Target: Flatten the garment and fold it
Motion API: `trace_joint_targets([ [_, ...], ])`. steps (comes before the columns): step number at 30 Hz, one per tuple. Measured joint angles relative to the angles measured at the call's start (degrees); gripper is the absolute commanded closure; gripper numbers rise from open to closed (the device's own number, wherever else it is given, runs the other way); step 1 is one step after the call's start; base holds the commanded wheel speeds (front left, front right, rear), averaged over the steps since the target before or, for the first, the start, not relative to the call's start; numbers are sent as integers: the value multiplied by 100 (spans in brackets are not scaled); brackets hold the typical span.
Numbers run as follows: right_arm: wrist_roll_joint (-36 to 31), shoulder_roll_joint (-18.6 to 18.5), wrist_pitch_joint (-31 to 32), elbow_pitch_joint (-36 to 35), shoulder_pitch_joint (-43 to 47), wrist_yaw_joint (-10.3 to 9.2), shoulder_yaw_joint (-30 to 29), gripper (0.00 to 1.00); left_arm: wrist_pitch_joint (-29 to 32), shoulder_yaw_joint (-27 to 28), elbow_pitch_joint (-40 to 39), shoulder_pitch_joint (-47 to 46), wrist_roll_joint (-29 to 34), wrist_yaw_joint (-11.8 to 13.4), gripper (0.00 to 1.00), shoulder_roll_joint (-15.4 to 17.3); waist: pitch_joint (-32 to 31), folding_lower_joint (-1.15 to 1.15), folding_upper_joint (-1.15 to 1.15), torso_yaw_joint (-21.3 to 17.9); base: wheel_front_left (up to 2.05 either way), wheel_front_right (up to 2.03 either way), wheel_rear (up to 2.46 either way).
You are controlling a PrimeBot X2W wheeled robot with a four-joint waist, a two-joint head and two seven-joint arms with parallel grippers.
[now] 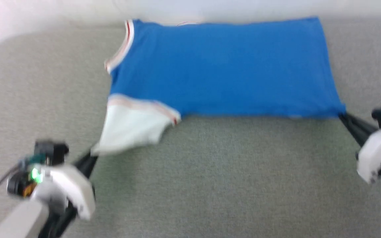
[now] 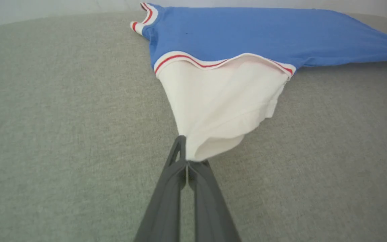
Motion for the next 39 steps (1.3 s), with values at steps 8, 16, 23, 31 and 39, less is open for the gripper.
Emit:
trace_joint_targets([
  [8, 609, -701, 635, -541, 1087, 1, -11, 100, 945, -82, -1767, 1819, -698, 633, 100, 567, -722, 0, 0, 166, 0, 0, 0],
  [16, 1510, -1277, 1430, -1423, 2462, 0, -181, 100, 1494, -423, -2579, 2897, -1214, 946, 100, 651, -1261, 1, 0, 241, 0, 0, 0],
  [23, 1752, -1534, 1563, -1945, 3232, 0, -639, 100, 1454, -445, -2659, 3147, -1308, 1007, 100, 699, -1390, 2, 0, 181, 0, 0, 0],
  [31, 1704, -1344, 1500, -2219, 3197, 0, -1455, 100, 777, 3, -2670, 2397, -1032, 980, 100, 409, -1129, 3, 0, 128, 0, 0, 0],
  [39, 1218, -1021, 1663, -2103, 2536, 0, -1944, 100, 323, 365, -2247, 1135, -703, 928, 100, 75, -633, 4, 0, 102, 0, 0, 0],
])
